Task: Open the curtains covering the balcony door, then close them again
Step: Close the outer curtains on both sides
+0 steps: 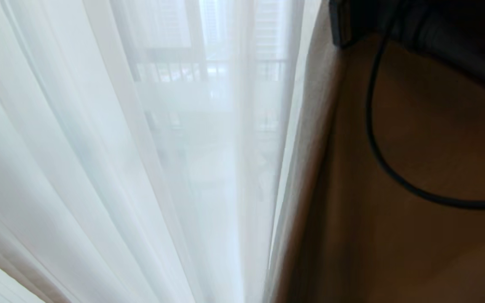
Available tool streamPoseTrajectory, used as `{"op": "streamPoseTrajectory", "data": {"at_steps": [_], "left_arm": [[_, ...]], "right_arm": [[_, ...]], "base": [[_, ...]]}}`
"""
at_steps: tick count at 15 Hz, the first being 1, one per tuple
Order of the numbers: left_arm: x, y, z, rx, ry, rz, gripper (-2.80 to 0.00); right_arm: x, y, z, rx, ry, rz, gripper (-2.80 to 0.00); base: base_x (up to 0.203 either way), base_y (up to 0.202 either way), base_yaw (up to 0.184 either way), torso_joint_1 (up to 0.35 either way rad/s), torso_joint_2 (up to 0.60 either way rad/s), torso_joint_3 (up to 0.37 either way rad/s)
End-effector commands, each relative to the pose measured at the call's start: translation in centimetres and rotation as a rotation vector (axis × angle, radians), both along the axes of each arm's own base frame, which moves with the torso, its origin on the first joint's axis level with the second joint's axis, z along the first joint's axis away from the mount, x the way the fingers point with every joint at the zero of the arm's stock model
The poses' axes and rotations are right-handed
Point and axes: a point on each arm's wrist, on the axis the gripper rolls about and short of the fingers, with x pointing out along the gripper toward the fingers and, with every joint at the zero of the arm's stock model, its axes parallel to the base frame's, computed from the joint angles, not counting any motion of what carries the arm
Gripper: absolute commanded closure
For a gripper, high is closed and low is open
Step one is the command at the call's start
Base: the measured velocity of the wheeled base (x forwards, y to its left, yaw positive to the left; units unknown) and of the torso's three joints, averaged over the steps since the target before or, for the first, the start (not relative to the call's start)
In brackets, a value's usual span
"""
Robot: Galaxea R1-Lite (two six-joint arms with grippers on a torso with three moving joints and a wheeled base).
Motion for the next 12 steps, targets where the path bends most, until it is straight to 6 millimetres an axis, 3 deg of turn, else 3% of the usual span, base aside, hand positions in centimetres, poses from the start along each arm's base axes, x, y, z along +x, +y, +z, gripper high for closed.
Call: {"op": "streamPoseTrajectory", "data": {"at_steps": [1, 4, 8, 9, 12], "left_arm": [[0.0, 0.0, 0.0, -0.001, -0.001, 0.001, 0.0], [0.0, 0.0, 0.0, -0.001, -0.001, 0.001, 0.0], [0.0, 0.0, 0.0, -0.001, -0.001, 0.001, 0.0], [0.0, 0.0, 0.0, -0.001, -0.001, 0.001, 0.0], [0.0, 0.0, 0.0, -0.001, -0.001, 0.001, 0.0]], "right_arm": [[-1.7, -4.2, 2.6, 0.068, -0.055, -0.069, 0.0], [-2.8, -7.3, 3.5, 0.099, -0.069, -0.132, 0.0], [-3.3, -8.4, 3.4, 0.099, -0.071, -0.162, 0.0], [-3.4, -8.6, 3.1, 0.092, -0.063, -0.165, -2.8], [-4.1, -9.1, 2.4, 0.082, -0.048, -0.168, -2.8]], "base": [[0.0, 0.0, 0.0, 0.0, 0.0, 0.0], [0.0, 0.0, 0.0, 0.0, 0.0, 0.0], [0.0, 0.0, 0.0, 0.0, 0.0, 0.0], [0.0, 0.0, 0.0, 0.0, 0.0, 0.0], [0.0, 0.0, 0.0, 0.0, 0.0, 0.0]]}}
